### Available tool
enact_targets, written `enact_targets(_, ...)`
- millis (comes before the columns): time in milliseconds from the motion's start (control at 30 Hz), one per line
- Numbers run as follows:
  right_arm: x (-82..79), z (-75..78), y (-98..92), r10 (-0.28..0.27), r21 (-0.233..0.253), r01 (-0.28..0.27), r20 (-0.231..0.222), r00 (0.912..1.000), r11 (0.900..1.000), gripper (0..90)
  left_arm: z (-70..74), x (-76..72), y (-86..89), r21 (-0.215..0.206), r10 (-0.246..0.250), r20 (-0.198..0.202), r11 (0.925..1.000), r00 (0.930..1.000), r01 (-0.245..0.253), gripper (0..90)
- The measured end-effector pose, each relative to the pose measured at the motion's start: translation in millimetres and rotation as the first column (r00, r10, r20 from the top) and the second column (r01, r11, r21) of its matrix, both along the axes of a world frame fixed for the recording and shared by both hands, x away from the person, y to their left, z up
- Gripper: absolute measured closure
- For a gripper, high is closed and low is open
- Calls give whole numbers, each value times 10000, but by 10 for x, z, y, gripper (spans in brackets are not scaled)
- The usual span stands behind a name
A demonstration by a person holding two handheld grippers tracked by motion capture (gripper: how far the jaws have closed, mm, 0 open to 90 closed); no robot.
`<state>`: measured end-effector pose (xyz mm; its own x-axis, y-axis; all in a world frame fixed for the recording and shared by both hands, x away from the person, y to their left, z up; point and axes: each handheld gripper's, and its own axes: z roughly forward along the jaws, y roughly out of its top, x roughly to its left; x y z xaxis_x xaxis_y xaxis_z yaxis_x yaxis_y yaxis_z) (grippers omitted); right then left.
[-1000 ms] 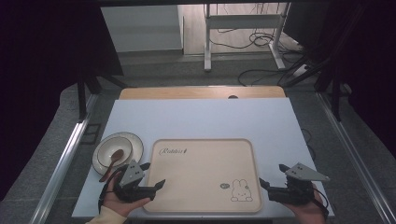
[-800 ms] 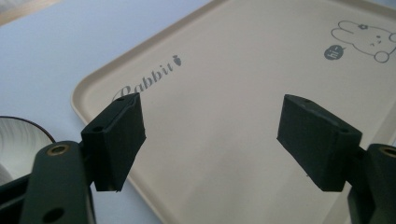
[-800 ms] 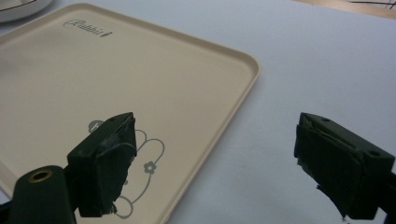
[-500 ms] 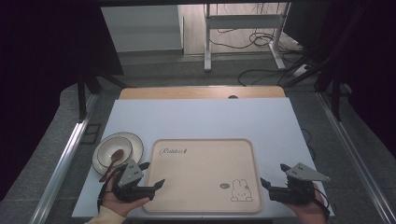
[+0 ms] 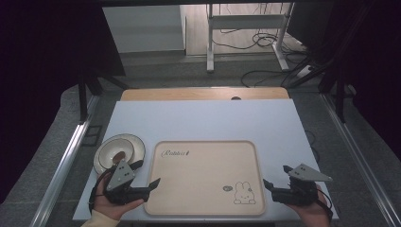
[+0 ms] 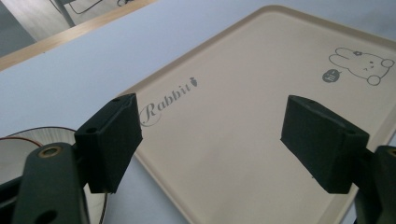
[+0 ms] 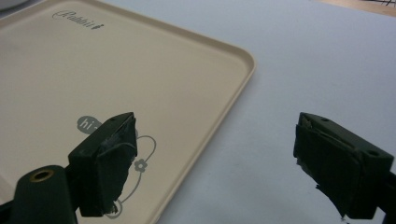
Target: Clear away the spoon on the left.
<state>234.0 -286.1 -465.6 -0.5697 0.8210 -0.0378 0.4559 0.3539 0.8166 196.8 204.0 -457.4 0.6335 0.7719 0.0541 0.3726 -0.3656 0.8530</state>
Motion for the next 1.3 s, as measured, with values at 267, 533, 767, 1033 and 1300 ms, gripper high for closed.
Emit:
enact_targets(267,-15,8,-20,-63,-55,63,44,10000,10000,135,24,13,29,-40,277,15,9996,9996,-277,188)
enact_targets(533,-24,1,-44,-150,-109,150,21,9999,9998,136,117,8,110,-117,432,317,9990,9986,-429,186)
enact_targets(767,-19,0,-39,-170,-120,170,8,9999,9998,137,224,-42,221,-234,646,620,9977,9960,-633,187)
enact_targets(1033,-2,6,-21,-124,-149,124,43,9999,9998,139,333,-97,383,-345,1077,735,9938,9915,-1054,186)
enact_targets(1300,-1,7,-6,-105,-129,105,39,9999,9999,140,398,-152,572,-524,1608,742,9862,9842,-1571,182)
